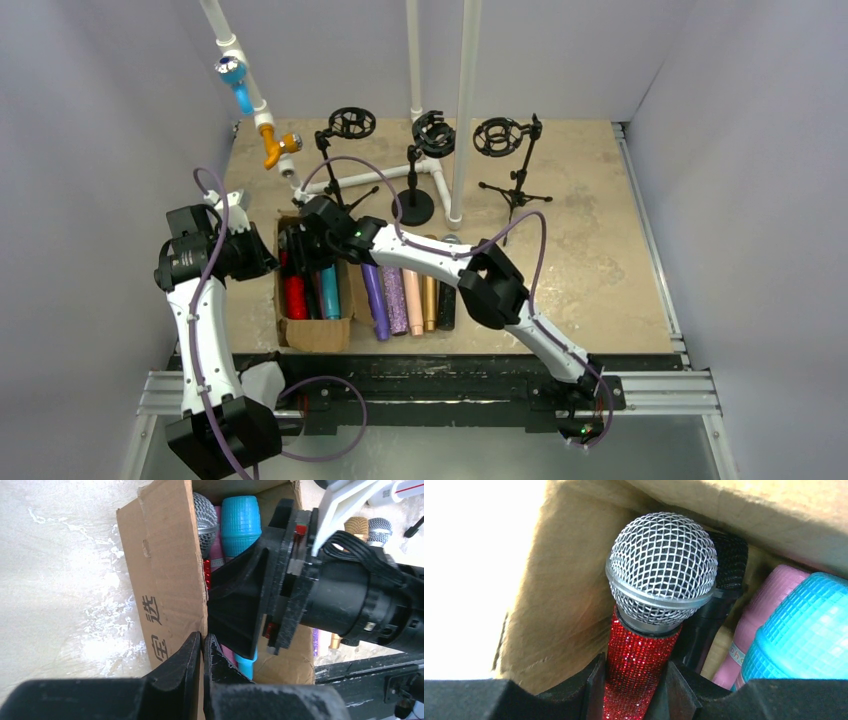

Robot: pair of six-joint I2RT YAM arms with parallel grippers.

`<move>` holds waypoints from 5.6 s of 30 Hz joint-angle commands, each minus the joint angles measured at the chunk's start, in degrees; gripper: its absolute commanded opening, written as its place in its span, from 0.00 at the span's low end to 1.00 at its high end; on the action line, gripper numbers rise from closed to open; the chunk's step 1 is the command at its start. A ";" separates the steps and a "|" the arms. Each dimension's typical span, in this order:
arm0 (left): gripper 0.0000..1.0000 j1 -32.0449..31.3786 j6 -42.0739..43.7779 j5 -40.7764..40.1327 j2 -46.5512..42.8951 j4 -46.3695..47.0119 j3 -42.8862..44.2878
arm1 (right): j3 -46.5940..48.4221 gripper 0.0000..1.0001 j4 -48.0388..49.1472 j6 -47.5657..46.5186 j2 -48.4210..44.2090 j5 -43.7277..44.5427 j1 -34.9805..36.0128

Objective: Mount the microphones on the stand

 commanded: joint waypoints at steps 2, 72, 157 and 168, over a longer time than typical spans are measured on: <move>0.00 -0.29 2.05 0.45 -1.33 2.44 1.85 | -4.05 0.10 10.17 0.74 -10.82 -2.87 -0.34; 0.00 -0.29 1.80 -4.02 -0.35 2.74 3.16 | -67.55 0.58 0.97 -10.17 -55.06 10.60 -31.35; 0.00 -2.10 3.46 -5.08 0.25 5.75 0.51 | -69.87 0.00 -2.35 -9.90 -65.58 17.02 -25.20; 0.00 -2.04 6.84 0.64 1.65 2.85 2.74 | -76.27 0.09 1.55 -10.60 -58.35 19.50 -31.79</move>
